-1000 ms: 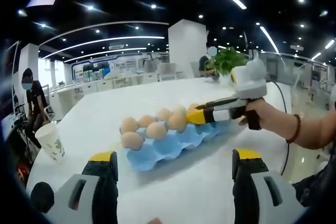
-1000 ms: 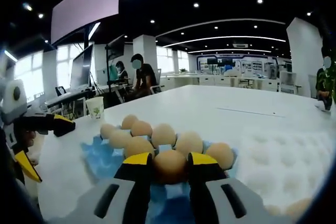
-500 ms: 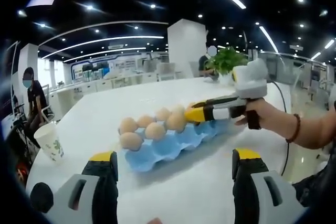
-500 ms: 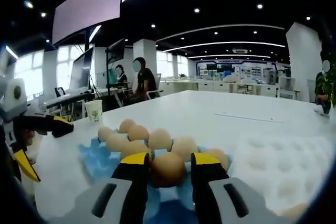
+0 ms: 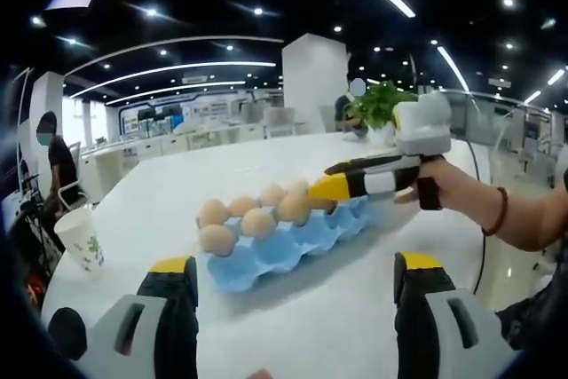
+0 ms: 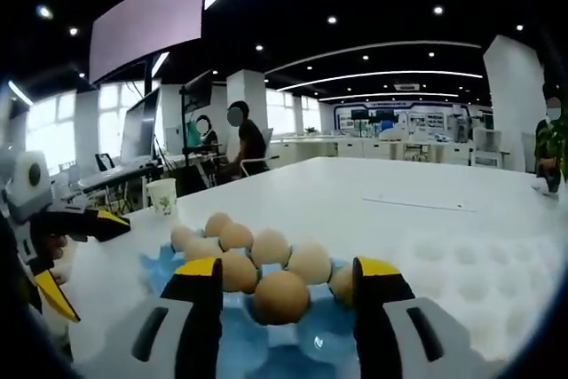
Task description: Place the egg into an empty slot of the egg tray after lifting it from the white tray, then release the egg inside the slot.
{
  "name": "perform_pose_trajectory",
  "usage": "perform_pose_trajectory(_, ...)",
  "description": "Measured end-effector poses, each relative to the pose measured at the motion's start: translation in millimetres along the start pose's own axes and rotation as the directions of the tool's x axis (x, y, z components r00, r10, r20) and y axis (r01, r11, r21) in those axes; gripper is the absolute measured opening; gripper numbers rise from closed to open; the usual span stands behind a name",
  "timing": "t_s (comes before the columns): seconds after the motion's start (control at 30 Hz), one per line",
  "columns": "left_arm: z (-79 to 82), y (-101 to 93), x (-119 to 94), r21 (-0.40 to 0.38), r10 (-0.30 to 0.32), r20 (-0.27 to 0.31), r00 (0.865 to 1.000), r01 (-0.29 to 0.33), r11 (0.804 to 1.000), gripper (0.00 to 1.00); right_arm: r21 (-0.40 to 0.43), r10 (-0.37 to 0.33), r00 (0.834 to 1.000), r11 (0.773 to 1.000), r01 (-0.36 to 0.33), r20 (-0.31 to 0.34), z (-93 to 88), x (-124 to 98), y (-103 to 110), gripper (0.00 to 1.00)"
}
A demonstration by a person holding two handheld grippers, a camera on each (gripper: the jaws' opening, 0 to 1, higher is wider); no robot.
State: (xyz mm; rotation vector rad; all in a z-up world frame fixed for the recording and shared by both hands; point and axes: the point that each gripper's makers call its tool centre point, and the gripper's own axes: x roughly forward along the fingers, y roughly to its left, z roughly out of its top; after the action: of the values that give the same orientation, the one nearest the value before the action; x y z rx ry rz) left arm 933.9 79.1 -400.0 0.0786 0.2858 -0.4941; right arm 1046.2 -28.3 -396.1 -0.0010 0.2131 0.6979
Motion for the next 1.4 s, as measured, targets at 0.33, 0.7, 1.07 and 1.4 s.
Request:
perform_pose_trajectory(0.33,0.8,-1.4,0.5,0.004,-0.006,0.000,1.000,0.006,1.000,0.94,-0.009,-0.028,1.000,1.000,0.028,-0.002,3.1,-5.8,-10.1,0.72)
perform_pose_trajectory(0.7,1.5,-1.5,0.2,-0.001,-0.001,0.001,1.000,0.001,1.000,0.97,-0.017,-0.063,0.998,0.998,0.062,-0.027,3.9,-16.6,-26.9,0.81)
perform_pose_trajectory(1.07,3.1,-3.3,-0.3,0.002,-0.001,0.001,1.000,0.001,1.000,0.99,0.011,-0.088,0.995,0.996,0.089,-0.041,-0.6,-27.0,-41.7,0.86)
perform_pose_trajectory(1.4,2.3,-6.0,-0.1,0.005,-0.004,-0.006,1.000,0.004,1.000,0.99,0.021,-0.121,0.992,0.992,0.122,-0.032,2.4,-39.8,-58.0,0.86)
